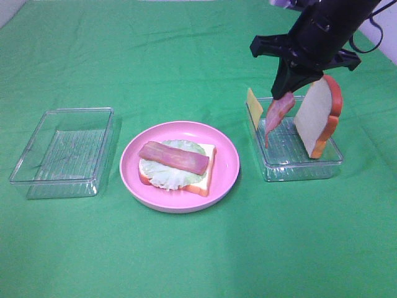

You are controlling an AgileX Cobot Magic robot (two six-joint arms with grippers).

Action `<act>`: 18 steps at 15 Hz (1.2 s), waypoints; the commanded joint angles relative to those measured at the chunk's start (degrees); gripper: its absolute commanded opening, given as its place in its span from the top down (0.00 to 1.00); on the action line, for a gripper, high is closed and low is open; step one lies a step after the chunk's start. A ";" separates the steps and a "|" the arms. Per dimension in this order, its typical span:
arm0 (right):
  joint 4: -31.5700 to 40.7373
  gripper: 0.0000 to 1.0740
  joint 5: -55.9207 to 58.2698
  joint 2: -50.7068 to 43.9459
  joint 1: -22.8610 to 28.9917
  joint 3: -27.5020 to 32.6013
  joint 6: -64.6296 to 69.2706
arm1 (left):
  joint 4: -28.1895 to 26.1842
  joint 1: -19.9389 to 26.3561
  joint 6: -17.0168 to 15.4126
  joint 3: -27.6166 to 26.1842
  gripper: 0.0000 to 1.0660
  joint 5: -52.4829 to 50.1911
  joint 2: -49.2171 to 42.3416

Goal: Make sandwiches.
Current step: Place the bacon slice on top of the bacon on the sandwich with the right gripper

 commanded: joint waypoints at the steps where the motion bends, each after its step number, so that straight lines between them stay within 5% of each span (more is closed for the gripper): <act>1: 1.03 1.00 1.60 -3.72 0.11 -0.40 -1.55 | -0.40 -0.11 -0.06 0.17 0.27 -0.52 -1.15; 6: 17.02 1.00 3.09 -8.65 1.26 -0.40 -11.69 | -0.40 -0.11 -0.06 0.17 0.27 -0.52 -1.15; 13: 23.43 1.00 -13.01 0.11 20.00 -0.40 -11.80 | -0.40 -0.11 -0.06 0.17 0.27 -0.52 -1.15; 18: 36.27 1.00 -17.76 9.22 19.82 -0.52 -17.70 | -0.40 -0.11 -0.06 0.17 0.27 -0.52 -1.15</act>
